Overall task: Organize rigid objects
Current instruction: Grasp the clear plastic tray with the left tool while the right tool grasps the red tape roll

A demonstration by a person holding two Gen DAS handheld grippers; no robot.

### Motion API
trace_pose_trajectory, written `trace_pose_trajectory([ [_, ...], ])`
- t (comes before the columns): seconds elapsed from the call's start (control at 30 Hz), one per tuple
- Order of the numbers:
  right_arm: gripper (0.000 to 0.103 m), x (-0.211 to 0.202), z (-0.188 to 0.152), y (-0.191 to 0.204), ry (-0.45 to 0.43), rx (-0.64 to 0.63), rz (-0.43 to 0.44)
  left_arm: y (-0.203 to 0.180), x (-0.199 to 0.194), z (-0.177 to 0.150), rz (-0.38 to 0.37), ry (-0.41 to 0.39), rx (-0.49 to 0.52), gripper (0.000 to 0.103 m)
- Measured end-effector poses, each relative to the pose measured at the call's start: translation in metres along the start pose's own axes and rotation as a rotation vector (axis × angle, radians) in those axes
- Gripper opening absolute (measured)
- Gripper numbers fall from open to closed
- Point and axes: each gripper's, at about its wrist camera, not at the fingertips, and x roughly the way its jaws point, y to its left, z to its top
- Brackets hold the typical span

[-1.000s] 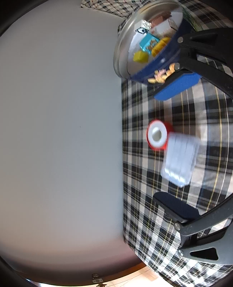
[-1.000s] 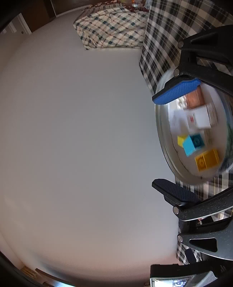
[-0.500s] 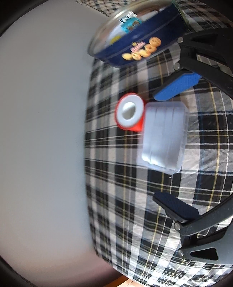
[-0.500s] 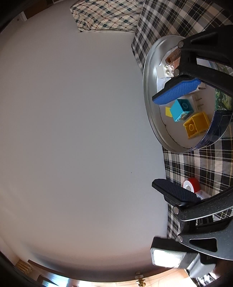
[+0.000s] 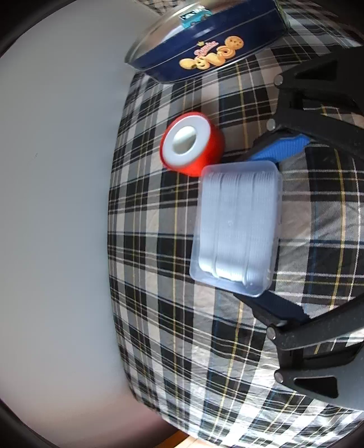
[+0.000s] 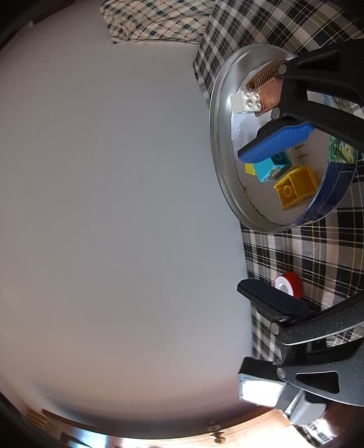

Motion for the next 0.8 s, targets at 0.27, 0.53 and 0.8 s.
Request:
trace_pose_trajectory([
  [0.27,0.087,0.028,-0.006,0.045,0.06,-0.103,0.066,0.041,-0.032,0.003,0.171,-0.189,-0.125,0.082],
  [0.53,0.087,0.091,-0.018,0.098,0.286,-0.211,0.118,0.082,-0.019,0.013,0.207,-0.155,-0.221,0.082],
  [0.8,0.087,0.138,-0.032,0.104,0.5,-0.115,0.121,0.093,-0.011,0.013,0.221,-0.121,-0.245,0.082],
])
